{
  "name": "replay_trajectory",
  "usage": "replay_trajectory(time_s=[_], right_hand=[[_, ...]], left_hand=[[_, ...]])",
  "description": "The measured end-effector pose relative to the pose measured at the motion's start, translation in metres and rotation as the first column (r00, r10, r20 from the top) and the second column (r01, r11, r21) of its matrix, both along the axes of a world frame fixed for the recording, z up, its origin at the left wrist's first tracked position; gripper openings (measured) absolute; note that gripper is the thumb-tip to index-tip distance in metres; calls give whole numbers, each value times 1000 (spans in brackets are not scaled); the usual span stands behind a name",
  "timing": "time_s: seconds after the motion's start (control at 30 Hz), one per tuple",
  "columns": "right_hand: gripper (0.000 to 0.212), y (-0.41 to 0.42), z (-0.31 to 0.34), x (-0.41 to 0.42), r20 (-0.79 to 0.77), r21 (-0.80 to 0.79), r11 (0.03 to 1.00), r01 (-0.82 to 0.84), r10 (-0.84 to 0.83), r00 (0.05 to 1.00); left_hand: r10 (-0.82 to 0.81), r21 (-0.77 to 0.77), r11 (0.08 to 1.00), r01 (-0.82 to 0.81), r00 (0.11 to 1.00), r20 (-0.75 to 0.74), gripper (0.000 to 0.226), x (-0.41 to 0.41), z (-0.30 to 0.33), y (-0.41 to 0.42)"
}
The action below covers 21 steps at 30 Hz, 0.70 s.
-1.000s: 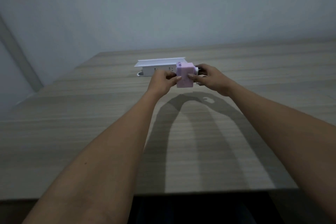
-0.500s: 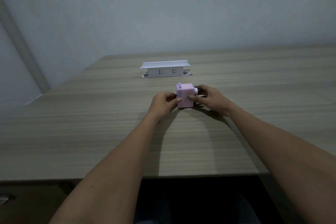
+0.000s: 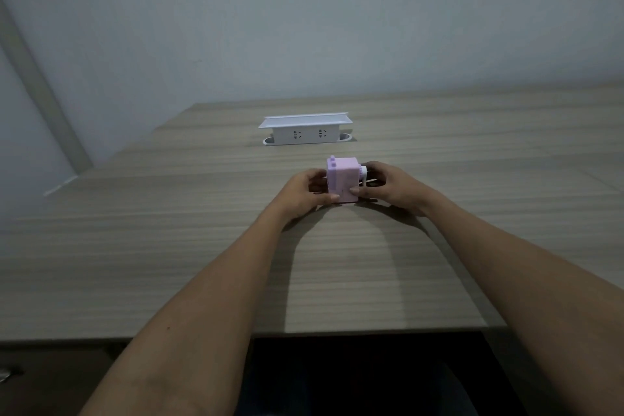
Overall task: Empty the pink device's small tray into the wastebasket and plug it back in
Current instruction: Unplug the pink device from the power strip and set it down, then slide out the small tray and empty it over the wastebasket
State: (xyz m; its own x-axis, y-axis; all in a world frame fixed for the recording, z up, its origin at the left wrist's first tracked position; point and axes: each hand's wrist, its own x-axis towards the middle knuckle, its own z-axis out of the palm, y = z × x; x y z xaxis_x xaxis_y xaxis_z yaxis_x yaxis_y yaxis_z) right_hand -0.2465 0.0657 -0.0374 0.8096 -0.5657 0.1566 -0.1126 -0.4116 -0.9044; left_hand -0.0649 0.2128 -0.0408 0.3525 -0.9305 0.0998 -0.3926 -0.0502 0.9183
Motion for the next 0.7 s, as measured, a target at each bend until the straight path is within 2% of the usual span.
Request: replay_trajectory(time_s=[0.47,0.57,0.7], right_hand=[[54,4,5,-2,-44,-32,999,17,-18,999],[67,8,11,-4,-43,-8,1000,6,-7,999],[85,14,31,-12,-24,-93,994,53,-56,998]], left_hand=[[141,6,990,-141,989,-49,77,38,0,48],[160,4,987,-160,987,-23,74,41,10,63],[167,-33,985,-167,986,-8,71,45,32,74]])
